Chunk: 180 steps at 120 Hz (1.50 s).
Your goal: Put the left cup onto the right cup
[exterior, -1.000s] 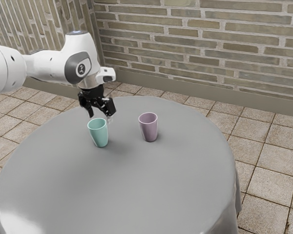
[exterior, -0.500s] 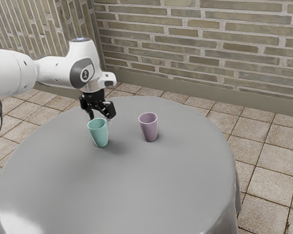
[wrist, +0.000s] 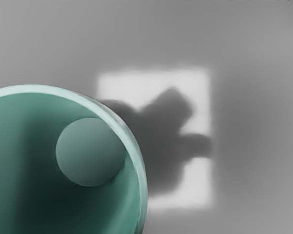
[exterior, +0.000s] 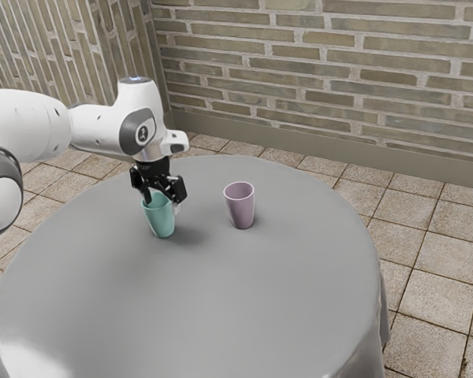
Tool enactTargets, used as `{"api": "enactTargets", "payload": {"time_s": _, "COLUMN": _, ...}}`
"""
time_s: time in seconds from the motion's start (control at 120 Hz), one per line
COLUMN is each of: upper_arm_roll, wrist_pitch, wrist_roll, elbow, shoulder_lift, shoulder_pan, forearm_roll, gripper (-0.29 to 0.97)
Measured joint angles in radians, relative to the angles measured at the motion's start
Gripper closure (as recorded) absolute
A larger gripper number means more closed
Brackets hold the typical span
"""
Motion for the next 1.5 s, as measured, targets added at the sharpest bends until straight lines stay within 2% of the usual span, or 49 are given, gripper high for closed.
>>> {"api": "enactTargets", "payload": {"time_s": 0.883, "upper_arm_roll": 0.0, "wrist_pitch": 0.041, "wrist_roll": 0.004, "elbow": 0.048, "shoulder_lift": 0.071, "shoulder_pan": 0.002, "forearm_roll": 0.001, "gripper": 0.01}}
{"api": "enactTargets", "payload": {"time_s": 1.0, "upper_arm_roll": 0.0, "wrist_pitch": 0.042, "wrist_roll": 0.003, "elbow": 0.046, "shoulder_lift": 0.071, "shoulder_pan": 0.002, "forearm_roll": -0.001, "gripper": 0.14}}
{"api": "enactTargets", "payload": {"time_s": 1.258, "upper_arm_roll": 0.0, "wrist_pitch": 0.042, "wrist_roll": -0.001, "elbow": 0.045, "shoulder_lift": 0.073, "shoulder_pan": 0.003, "forearm_roll": -0.012, "gripper": 0.58}}
{"api": "enactTargets", "payload": {"time_s": 1.367, "upper_arm_roll": 0.0, "wrist_pitch": 0.043, "wrist_roll": -0.003, "elbow": 0.044, "shoulder_lift": 0.073, "shoulder_pan": 0.004, "forearm_roll": -0.017, "gripper": 0.68}}
{"api": "enactTargets", "payload": {"time_s": 1.5, "upper_arm_roll": 0.0, "wrist_pitch": 0.043, "wrist_roll": -0.004, "elbow": 0.043, "shoulder_lift": 0.072, "shoulder_pan": 0.004, "forearm_roll": -0.017, "gripper": 0.74}}
